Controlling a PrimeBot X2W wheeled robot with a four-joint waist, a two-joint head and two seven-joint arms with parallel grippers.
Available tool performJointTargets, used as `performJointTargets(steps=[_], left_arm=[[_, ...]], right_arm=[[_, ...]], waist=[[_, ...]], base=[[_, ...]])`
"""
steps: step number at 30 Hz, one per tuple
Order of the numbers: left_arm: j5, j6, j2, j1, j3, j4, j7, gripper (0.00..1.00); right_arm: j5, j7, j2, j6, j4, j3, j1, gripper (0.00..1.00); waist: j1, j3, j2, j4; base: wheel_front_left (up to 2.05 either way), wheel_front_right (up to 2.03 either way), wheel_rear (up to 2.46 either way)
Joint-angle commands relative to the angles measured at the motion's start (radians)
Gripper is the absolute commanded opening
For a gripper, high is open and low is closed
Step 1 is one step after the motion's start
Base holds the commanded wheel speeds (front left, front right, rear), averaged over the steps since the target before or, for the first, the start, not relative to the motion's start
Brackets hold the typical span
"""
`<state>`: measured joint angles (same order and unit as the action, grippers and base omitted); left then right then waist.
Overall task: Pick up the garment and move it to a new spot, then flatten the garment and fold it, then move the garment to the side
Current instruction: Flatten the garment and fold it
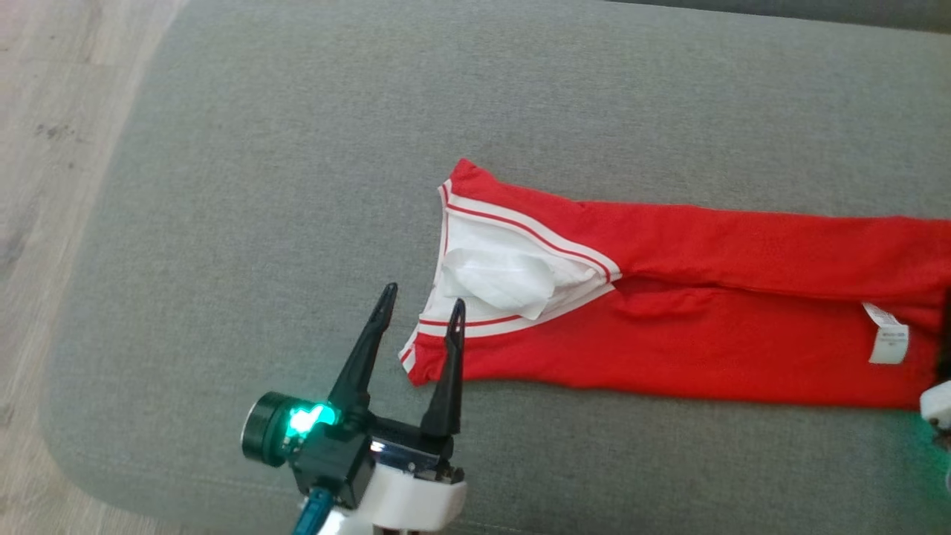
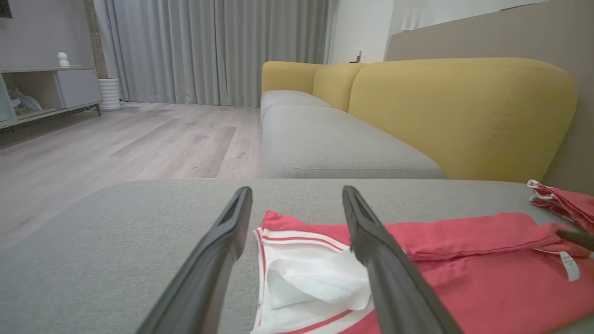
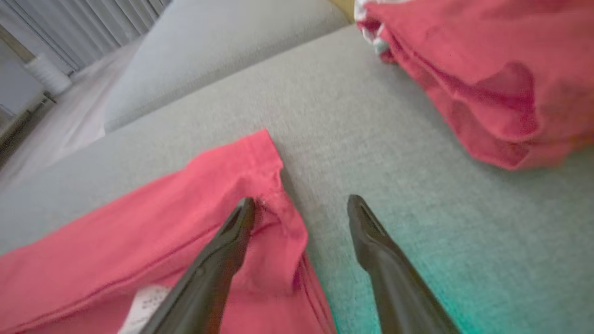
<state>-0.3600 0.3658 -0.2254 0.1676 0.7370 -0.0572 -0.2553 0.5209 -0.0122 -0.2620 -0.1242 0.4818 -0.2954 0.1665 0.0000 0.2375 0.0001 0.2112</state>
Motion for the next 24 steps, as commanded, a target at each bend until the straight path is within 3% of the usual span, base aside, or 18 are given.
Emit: performJointTargets(steps=[1, 6, 7, 8, 10, 16, 24], left_arm=[[0.023, -0.019, 0.015, -0.004, -0.060, -0.021, -0.006, 1.00], [0.075, -0.073, 0.053, -0.038, -0.127, -0.010, -0.006, 1.00], [0.083, -0.083, 0.061, -0.043, -0.139, -0.009, -0.006, 1.00], [0.093, -0.092, 0.067, -0.048, -0.151, -0.007, -0.006, 1.00], [0.107, -0.111, 0.079, -0.058, -0.173, -0.004, -0.006, 1.00], [0.144, -0.157, 0.107, -0.083, -0.233, 0.001, -0.006, 1.00], [0.185, -0.208, 0.130, -0.102, -0.287, 0.007, -0.006, 1.00]], right_arm=[[-0.021, 0.035, -0.032, -0.007, 0.005, 0.009, 0.013, 1.00], [-0.065, 0.164, -0.034, -0.007, 0.057, -0.002, 0.016, 1.00], [-0.071, 0.185, -0.031, -0.007, 0.055, -0.001, 0.010, 0.94], [-0.074, 0.203, -0.027, -0.007, 0.047, 0.002, 0.001, 0.69], [-0.070, 0.237, -0.021, -0.007, 0.026, 0.006, -0.012, 0.02], [-0.038, 0.248, -0.018, -0.007, -0.063, 0.020, -0.047, 0.00], [-0.033, 0.248, -0.082, -0.007, -0.125, -0.046, -0.030, 0.00]], waist=[[0.0000, -0.002, -0.0001, 0.010], [0.0000, -0.007, -0.0001, 0.020], [0.0000, -0.009, -0.0001, 0.022], [0.0000, -0.011, -0.0001, 0.022], [0.0000, -0.016, -0.0001, 0.022], [0.0000, -0.031, -0.0001, 0.002], [0.0000, -0.047, -0.0001, -0.047]], base=[[0.00, 0.00, 0.00], [0.00, 0.00, 0.00], [0.00, 0.00, 0.00], [0.00, 0.00, 0.00], [0.00, 0.00, 0.00], [0.00, 0.00, 0.00], [0.00, 0.00, 0.00]])
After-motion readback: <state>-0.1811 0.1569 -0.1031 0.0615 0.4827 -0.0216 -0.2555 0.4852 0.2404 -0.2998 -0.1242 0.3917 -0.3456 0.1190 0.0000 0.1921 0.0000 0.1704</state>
